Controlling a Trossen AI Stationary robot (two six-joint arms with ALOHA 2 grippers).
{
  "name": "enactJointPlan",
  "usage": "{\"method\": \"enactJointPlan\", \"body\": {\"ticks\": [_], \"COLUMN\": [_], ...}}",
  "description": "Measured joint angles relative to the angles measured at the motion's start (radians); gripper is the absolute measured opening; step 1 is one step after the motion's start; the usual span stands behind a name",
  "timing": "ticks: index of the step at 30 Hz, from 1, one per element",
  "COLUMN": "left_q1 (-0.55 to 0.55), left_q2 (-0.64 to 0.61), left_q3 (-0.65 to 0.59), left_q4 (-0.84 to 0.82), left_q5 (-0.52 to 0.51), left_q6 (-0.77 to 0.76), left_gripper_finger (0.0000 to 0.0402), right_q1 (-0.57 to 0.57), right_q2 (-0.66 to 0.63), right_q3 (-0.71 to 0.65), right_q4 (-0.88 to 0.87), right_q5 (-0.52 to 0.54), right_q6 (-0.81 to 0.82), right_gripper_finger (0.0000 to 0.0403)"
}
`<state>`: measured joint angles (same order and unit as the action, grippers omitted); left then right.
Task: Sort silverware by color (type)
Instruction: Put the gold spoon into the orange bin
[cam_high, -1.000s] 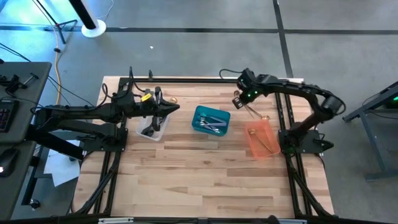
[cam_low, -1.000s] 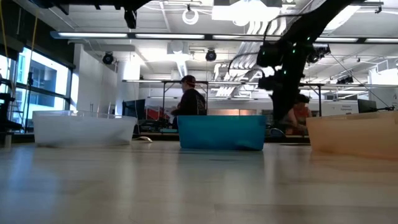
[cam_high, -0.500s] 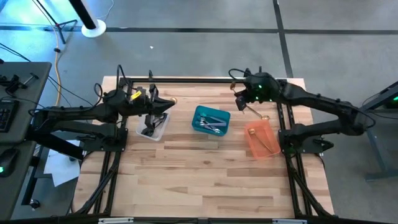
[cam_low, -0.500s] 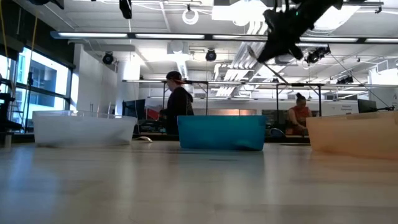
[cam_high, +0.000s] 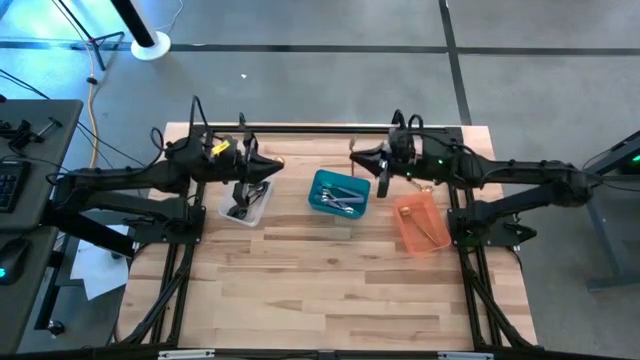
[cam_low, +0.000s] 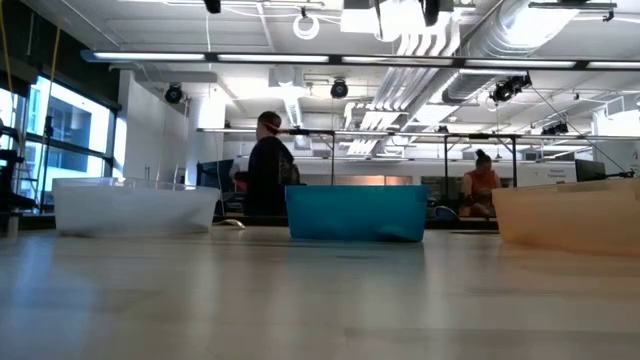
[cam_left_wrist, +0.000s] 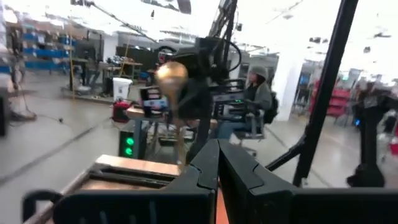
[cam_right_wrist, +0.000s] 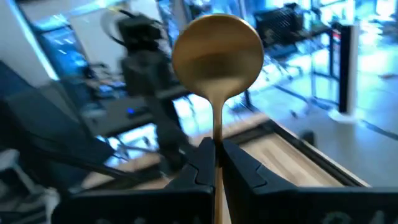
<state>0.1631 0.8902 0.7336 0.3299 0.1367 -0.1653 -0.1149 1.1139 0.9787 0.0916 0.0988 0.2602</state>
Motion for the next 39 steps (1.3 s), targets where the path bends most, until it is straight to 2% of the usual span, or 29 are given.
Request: {"method": "enactJointPlan", "body": {"ticks": [5,12,39], "left_q1": [0.000,0.000,0.000], "left_q2": [0.003,0.006,0.013], "left_q3": [0.024,0.024,0.024], "left_q4": [0.007,0.000,-0.001], "left_q5": [-0.032,-0.044,-0.035], "left_q6": [0.087,0.073,0.073], "left_gripper_finger": [0.0000,0.0000,0.0000], "right_q1": [0.075,0.148,0.141], "right_q2": [0.000,0.012,0.009], "right_q3": [0.000,0.001,0.001], "right_q4": [0.055,0.058,0.025], "right_q5": [0.001,-0.002,-0.006], "right_q6": [-0.018,-0.077,-0.086], "right_gripper_finger": [0.0000,0.0000,0.0000]}}
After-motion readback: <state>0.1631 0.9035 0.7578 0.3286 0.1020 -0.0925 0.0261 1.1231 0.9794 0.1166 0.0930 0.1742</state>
